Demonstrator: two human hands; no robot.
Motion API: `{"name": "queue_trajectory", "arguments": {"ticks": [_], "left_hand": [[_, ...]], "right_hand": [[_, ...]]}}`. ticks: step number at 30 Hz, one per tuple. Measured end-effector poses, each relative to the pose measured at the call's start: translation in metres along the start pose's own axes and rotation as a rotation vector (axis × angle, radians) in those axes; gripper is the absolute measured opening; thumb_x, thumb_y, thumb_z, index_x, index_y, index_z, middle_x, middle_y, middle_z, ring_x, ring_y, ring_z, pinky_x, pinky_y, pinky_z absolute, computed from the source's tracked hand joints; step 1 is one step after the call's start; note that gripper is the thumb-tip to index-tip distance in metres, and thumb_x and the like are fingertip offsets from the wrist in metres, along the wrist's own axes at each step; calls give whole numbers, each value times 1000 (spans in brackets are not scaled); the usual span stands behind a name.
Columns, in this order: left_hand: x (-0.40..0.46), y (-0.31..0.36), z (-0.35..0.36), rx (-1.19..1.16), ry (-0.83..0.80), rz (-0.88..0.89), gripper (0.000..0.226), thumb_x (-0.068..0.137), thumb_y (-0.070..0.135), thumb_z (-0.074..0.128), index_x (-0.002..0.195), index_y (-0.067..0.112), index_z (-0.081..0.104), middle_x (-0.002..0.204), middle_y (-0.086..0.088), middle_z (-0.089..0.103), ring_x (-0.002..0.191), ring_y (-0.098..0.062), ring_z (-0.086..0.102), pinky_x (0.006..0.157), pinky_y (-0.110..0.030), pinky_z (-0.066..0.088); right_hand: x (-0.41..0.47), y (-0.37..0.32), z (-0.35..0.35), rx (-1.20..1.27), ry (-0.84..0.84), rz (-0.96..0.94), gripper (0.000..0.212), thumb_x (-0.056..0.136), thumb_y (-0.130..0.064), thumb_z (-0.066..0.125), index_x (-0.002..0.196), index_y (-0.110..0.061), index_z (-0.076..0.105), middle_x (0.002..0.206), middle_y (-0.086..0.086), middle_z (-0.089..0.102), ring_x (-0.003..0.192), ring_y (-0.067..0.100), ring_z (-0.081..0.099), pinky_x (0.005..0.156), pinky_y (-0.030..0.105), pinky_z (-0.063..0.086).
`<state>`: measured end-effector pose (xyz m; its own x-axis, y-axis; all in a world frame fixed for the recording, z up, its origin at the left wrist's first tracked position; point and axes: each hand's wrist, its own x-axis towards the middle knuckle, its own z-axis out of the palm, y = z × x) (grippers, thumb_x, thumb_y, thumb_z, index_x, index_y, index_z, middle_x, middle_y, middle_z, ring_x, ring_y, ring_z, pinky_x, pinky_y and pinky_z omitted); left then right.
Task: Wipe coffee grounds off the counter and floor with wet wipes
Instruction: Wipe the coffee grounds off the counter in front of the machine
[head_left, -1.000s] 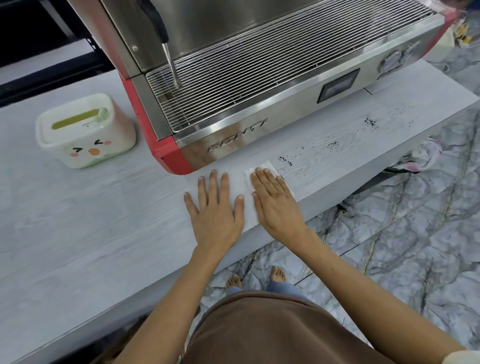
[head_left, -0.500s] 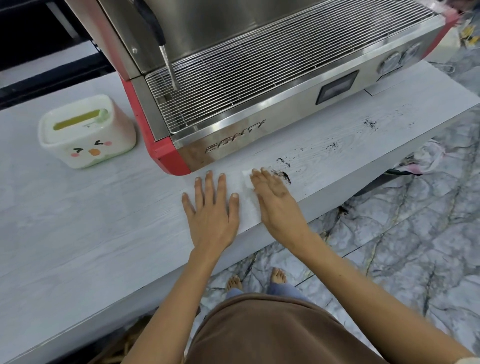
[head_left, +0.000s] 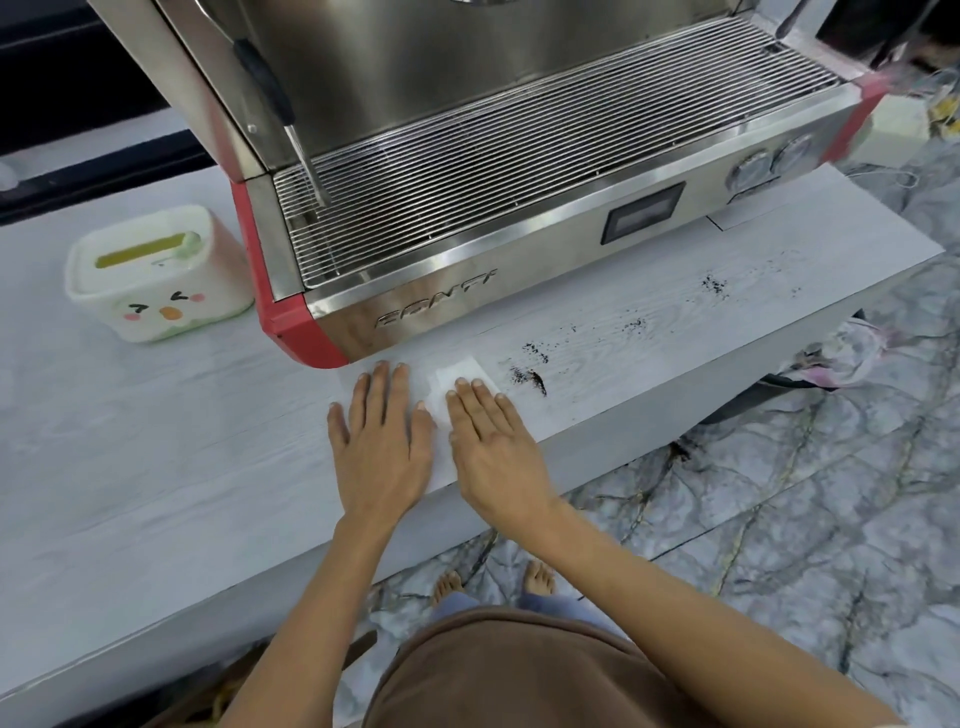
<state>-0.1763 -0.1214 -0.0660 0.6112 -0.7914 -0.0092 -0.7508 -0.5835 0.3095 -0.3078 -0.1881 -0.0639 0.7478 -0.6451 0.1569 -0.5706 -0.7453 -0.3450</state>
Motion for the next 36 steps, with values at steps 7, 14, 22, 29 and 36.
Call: {"name": "queue_trajectory", "arguments": {"ticks": [7, 14, 22, 29, 36], "left_hand": [[-1, 3, -1, -25, 19, -19, 63, 102, 51, 13, 160, 27, 19, 168, 7, 16, 155, -13, 10, 125, -49, 5], [-1, 1, -1, -19, 9, 0, 63, 103, 53, 12, 160, 27, 18, 168, 6, 14, 155, -14, 8, 125, -49, 4], [-3, 2, -4, -77, 37, -2, 60, 103, 52, 13, 156, 30, 25, 168, 7, 14, 155, -14, 9, 125, -47, 2], [0, 6, -2, -193, 68, -14, 60, 101, 54, 12, 153, 32, 31, 166, 9, 20, 153, -11, 13, 125, -46, 1], [8, 12, -4, -244, 76, 10, 59, 102, 51, 14, 152, 28, 35, 163, 7, 27, 152, -13, 19, 124, -48, 4]], "right_hand": [[12, 25, -11, 31, -27, 66, 50, 96, -6, 40, 145, 0, 29, 153, 16, 28, 144, 27, 21, 120, 43, 15], [11, 57, -24, 19, -1, 119, 57, 92, 5, 36, 147, -4, 26, 156, 12, 24, 146, 23, 16, 122, 37, 8], [13, 60, -40, 161, 33, 119, 51, 91, 12, 39, 141, -1, 38, 150, 15, 37, 143, 26, 26, 120, 41, 18], [-8, 22, -26, 140, 35, -36, 54, 85, 10, 48, 138, 0, 43, 146, 16, 42, 140, 29, 32, 117, 45, 25], [6, 17, -15, 54, -7, 15, 50, 93, -1, 43, 142, -1, 37, 151, 15, 34, 143, 27, 25, 120, 40, 17]]}}
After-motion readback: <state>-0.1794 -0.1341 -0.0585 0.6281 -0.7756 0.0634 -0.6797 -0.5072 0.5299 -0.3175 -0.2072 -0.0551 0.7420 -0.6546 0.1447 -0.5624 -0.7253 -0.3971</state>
